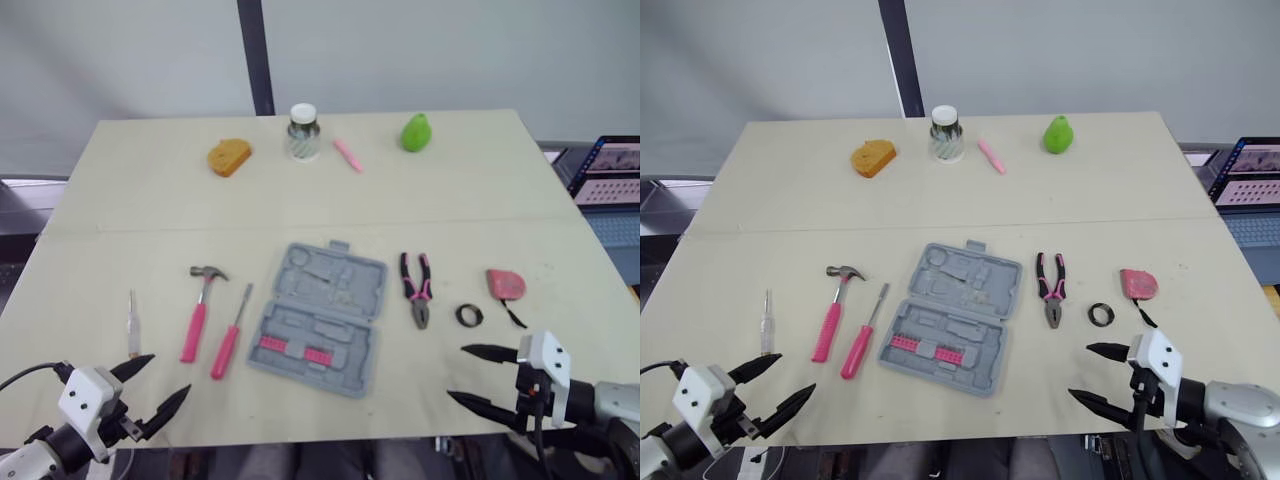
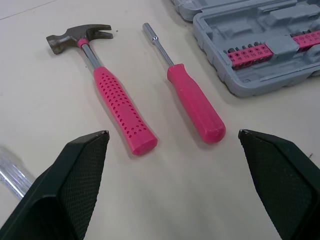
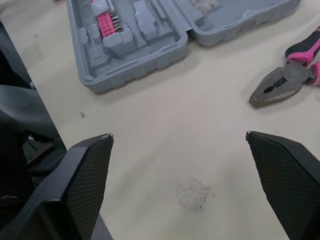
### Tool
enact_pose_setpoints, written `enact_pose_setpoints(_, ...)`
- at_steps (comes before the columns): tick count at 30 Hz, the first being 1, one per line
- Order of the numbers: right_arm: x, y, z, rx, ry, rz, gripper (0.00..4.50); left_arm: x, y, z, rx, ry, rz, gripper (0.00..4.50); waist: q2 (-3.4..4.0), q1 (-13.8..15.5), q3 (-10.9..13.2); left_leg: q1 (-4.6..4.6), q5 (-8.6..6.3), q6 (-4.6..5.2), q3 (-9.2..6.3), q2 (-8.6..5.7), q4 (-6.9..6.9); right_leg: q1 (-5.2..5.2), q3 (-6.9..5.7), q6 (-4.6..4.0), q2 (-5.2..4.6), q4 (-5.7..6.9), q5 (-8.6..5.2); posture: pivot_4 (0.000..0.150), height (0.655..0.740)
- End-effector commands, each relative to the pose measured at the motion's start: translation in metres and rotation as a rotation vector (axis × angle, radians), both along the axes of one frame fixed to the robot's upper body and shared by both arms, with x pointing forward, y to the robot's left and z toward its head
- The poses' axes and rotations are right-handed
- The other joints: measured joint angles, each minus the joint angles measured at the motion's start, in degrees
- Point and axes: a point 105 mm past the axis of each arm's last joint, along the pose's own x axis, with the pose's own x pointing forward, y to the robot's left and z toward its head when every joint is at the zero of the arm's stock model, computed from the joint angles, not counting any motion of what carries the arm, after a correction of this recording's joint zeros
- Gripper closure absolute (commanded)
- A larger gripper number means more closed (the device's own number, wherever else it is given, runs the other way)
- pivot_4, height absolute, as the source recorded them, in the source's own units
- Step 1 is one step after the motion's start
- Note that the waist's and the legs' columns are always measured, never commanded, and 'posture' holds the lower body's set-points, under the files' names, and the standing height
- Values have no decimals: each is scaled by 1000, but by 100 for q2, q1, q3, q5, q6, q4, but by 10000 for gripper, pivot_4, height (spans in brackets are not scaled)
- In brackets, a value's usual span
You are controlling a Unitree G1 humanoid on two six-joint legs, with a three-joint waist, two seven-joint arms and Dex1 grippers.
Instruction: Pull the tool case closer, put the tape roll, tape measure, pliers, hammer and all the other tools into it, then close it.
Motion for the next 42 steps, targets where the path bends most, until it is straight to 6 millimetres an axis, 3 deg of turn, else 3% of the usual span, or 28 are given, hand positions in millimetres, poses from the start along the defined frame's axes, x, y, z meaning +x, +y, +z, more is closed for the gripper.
enact_pose_setpoints(1,-1,3,6,13,-26,13,0,0,-2,4,-2,-8,-9,528,0,0,0,0,0,0,0,0,0,0,0,0,0,0,0,1500,7341)
enact_pose_setpoints(28,3,2,12,22,1,-11,0,3,-9,10,-59,4,-37,528,0,-1,0,3,0,0,3,1,0,0,3,0,1,2,0,1500,7341)
enact_pose_setpoints(34,14,4,19,-26,-1,-8,0,21,-17,21,-202,201,-102,528,4,3,-3,6,2,-3,1,0,5,-4,8,-1,2,23,0,1500,7341)
enact_pose_setpoints(37,18,9,23,-26,4,3,0,31,-19,24,-209,215,-148,9036,6,-15,-4,6,0,-4,2,1,3,-11,12,-7,1,29,-3,1500,7341)
enact_pose_setpoints(40,22,14,29,-7,9,5,7684,49,-22,27,-207,216,-182,22545,8,-15,-5,8,4,-10,5,2,3,-16,9,-14,4,42,-7,1500,7341)
enact_pose_setpoints(42,24,16,31,-4,2,7,17900,59,-26,29,-208,210,-206,34000,8,-18,-5,10,6,-14,4,5,3,-16,9,-15,7,48,-7,1500,7341)
